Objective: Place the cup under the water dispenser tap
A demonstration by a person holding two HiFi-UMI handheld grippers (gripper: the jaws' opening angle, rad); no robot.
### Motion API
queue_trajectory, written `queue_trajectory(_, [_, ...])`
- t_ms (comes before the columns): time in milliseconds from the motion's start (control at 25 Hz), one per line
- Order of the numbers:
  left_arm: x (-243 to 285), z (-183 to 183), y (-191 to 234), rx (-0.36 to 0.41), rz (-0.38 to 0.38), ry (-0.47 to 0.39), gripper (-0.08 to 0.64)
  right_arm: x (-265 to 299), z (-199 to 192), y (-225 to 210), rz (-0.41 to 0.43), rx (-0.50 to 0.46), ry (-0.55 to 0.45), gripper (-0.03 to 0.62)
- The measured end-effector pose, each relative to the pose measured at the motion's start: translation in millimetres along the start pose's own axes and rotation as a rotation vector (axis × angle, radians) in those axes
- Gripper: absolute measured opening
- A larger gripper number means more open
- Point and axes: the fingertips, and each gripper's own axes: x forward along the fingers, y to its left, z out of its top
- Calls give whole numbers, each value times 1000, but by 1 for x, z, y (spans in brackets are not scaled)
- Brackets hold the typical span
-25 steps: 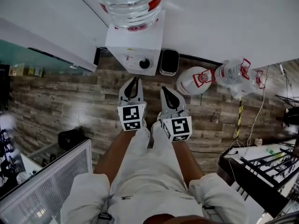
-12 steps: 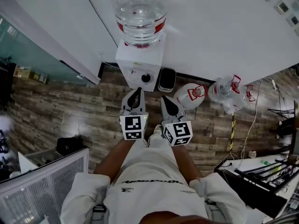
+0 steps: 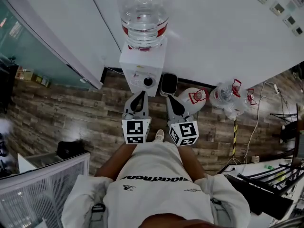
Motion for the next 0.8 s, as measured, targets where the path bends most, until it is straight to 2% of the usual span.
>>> queue_trajectory(360, [-1, 13, -6, 3, -10, -52, -2, 1, 20, 4, 12, -34, -51, 0])
queue_trajectory(800, [-2, 20, -13, -1, -22, -73, -2, 0, 26, 2, 10, -42, -73, 0])
